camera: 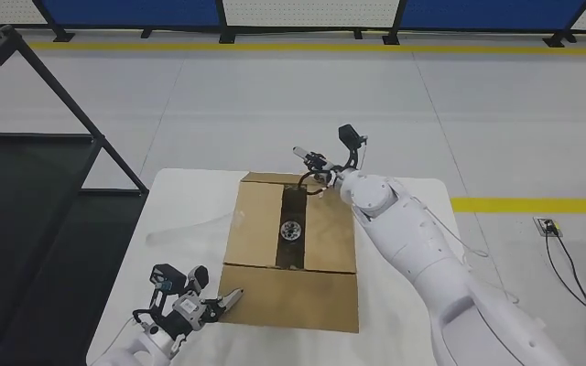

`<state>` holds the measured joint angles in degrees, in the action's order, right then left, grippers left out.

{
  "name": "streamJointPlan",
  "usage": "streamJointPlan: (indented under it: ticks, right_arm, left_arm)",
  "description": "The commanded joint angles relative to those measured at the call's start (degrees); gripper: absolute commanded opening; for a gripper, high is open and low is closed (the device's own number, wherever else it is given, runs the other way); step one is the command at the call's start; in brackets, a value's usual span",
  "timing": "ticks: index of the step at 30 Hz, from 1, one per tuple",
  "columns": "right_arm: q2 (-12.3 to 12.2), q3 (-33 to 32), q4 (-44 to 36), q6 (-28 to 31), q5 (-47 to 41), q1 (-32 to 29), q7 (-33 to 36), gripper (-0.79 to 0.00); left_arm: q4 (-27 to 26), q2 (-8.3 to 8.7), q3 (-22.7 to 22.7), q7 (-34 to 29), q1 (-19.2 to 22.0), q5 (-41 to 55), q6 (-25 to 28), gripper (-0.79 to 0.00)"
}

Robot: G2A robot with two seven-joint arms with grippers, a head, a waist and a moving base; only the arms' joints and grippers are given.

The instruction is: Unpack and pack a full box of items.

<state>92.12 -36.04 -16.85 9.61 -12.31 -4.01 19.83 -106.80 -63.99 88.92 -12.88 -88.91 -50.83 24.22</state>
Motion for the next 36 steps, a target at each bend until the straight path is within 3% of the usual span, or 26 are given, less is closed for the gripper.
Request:
streamJointPlan:
  ticks: [1, 15, 21, 29, 36]
  right_arm:
    - [0.1, -0.3, 0.5, 0.7, 0.1, 0.1, 1.3, 0.0]
    - [0.2, -3.1, 1.4, 6.8, -0.1, -0.1, 4.8, 0.0]
    - [-0.3, -5.5, 1.2, 11.2, -2.3, -0.6, 6.1, 0.0]
    - [-1.8, -9.8, 0.3, 18.4, -6.9, -2.1, 10.5, 0.0]
    - [-4.0, -14.0, -3.9, 24.9, -11.3, -4.6, 19.7, 0.0]
  left_arm:
    - [0.0, 0.05, -0.1, -0.5, 0.0, -0.3, 0.3, 0.0]
    - [1.5, 0.25, -1.0, -0.6, 0.4, -6.1, -0.6, 0.0]
    - [1.4, 0.45, 2.5, -0.1, -0.2, 3.7, 2.6, 0.0]
    - [2.5, 0.43, 6.5, -0.4, 0.8, 9.2, -4.8, 0.0]
    - [5.5, -0.06, 1.8, 0.2, 4.9, 1.9, -12.1, 0.0]
